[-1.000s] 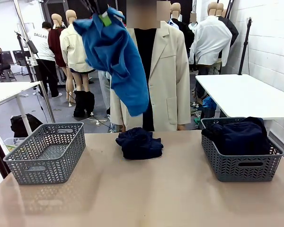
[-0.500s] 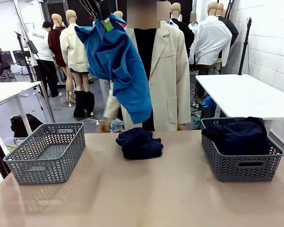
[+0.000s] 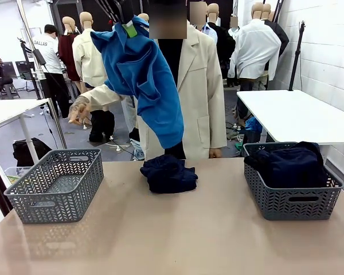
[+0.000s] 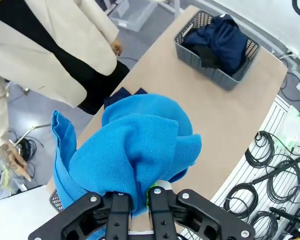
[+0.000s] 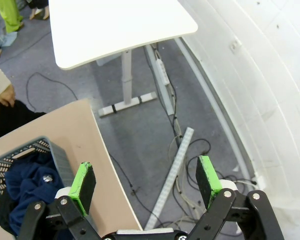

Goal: Sort the tops and bottoms.
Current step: Sort the clothes according to human instructions.

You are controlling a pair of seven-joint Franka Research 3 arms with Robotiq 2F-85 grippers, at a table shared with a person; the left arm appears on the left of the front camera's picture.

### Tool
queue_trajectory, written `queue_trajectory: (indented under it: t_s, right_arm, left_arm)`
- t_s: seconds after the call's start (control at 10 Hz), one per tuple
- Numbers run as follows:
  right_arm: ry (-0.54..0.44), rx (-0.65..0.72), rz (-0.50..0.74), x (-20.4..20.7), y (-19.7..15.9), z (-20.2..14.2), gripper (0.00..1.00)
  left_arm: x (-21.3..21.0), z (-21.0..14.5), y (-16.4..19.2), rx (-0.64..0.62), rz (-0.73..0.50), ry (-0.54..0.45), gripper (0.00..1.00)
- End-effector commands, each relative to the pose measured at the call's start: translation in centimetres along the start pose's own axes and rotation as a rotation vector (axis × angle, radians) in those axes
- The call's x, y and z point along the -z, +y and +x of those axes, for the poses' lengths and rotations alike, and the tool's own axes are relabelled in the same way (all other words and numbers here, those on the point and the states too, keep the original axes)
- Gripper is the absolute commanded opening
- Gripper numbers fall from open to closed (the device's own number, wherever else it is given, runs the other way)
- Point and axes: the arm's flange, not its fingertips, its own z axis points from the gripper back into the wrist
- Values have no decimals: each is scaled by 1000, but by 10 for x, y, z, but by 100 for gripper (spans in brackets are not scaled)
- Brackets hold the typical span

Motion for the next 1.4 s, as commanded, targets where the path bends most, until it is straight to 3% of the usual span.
queue_trajectory:
  t_s: [0.0, 0.8, 1.1, 1.3]
  right_arm:
    - [2, -13, -3, 0, 1, -2, 100]
    - [2, -13, -3, 0, 1, -2, 100]
    - [2, -13, -3, 0, 1, -2, 100]
    - [2, -13, -3, 0, 1, -2, 100]
  left_arm:
    - [-5, -7, 1, 3, -8, -20, 0]
    - [0, 0, 0, 0, 0, 0, 0]
    - [-28, -19, 55, -43, 150, -40, 0]
    - [-59, -45, 92, -142, 276, -82, 0]
